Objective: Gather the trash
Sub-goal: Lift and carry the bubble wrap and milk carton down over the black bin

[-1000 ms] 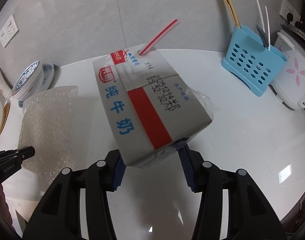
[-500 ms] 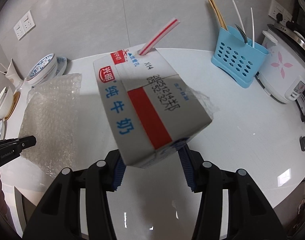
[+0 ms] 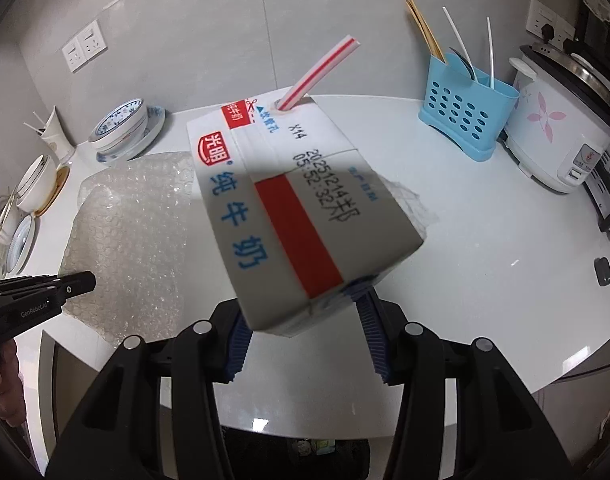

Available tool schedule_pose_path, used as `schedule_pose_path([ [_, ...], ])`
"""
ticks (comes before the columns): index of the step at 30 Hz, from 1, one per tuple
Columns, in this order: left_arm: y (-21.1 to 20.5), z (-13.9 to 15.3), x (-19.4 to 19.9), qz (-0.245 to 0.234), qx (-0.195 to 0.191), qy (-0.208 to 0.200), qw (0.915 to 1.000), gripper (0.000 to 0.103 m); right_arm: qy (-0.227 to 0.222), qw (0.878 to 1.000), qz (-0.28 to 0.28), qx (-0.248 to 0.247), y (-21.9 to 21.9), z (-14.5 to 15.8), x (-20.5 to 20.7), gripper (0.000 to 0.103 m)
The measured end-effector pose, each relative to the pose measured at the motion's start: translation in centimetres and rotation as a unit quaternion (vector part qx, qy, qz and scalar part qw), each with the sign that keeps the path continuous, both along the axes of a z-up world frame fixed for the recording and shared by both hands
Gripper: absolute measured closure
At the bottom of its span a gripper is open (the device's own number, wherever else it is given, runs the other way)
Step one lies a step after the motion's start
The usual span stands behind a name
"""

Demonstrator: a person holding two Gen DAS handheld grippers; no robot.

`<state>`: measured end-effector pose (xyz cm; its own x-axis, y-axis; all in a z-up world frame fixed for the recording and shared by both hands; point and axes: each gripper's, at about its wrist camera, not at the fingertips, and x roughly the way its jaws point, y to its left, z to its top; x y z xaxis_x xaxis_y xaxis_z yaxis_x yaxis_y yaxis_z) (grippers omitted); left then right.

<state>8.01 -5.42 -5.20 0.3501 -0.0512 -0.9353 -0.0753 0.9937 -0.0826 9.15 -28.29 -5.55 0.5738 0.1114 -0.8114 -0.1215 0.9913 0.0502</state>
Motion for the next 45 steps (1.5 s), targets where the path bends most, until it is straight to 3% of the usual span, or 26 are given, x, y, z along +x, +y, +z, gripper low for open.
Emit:
schedule_pose_path([
  [16, -2.2, -0.8, -7.4, 0.016, -0.007, -0.001, 0.9998, 0.093, -0.001, 1.0, 0.008, 0.0, -3.6, -1.2, -7.2, 0.057],
  [33, -4.7, -4.0, -14.0, 0.012, -0.04, 0.028, 0.9987, 0.093, 0.029, 0.999, 0.021, -0.011, -7.3, -4.6, -13.4, 0.057],
  [45, -5.8, -10.3, -18.5, 0.021, -0.05, 0.07, 0.9961, 0.093, 0.067, 0.996, 0.054, 0.005, -7.0, -9.4, -17.4, 0.057],
])
